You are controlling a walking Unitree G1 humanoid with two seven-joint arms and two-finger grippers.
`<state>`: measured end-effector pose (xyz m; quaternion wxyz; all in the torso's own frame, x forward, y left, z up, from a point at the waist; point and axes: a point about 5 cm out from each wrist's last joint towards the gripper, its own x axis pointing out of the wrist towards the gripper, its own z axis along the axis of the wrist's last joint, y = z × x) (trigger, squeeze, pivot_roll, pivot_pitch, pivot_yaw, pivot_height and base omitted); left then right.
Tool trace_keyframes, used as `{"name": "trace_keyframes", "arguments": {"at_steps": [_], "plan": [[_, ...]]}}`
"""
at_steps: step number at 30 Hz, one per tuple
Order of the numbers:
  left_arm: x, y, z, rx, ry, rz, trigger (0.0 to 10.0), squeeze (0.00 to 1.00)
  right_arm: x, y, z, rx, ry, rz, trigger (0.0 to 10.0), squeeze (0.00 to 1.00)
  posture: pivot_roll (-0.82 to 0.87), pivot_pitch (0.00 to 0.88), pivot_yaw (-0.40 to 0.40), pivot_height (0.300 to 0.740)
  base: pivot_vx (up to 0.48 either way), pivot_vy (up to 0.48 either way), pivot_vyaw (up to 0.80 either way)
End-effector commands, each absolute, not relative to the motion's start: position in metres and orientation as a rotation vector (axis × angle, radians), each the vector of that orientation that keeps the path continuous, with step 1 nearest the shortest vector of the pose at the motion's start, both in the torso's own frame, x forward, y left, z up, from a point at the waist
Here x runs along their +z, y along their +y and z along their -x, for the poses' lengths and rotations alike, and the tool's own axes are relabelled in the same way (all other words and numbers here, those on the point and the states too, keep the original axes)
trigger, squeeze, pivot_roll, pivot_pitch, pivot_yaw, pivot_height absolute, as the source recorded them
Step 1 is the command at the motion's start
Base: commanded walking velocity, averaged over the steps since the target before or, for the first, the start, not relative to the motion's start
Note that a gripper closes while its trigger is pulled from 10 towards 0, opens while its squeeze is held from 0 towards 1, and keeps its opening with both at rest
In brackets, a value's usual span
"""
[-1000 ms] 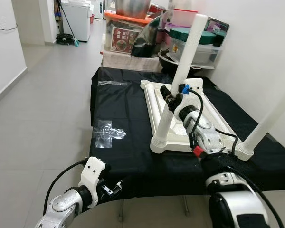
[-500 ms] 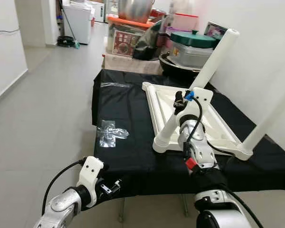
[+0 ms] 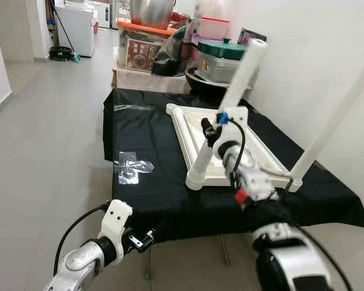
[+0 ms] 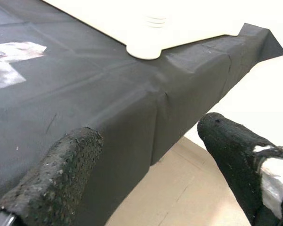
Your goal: Building children table
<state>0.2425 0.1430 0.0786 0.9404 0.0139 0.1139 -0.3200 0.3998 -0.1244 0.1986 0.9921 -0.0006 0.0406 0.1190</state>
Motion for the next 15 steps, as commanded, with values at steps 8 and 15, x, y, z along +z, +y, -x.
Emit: {"name": "trace_keyframes", "arguments": {"at_steps": [8, 15], "plan": [[0.076, 0.136, -0.242, -0.653, 0.232, 0.004, 10.0, 0.0, 0.186, -0.138, -0.405, 0.434, 0.297, 0.027, 0.0, 0.0, 0.04, 0.0, -0.185, 0.74, 0.0, 0.0, 0.0], [0.076, 0.14, -0.239, -0.644, 0.238, -0.001, 10.0, 0.0, 0.174, -0.133, -0.404, 0.416, 0.318, -0.136, 0.0, 0.0, 0.06, 0.0, -0.186, 0.74, 0.0, 0.0, 0.0]]}}
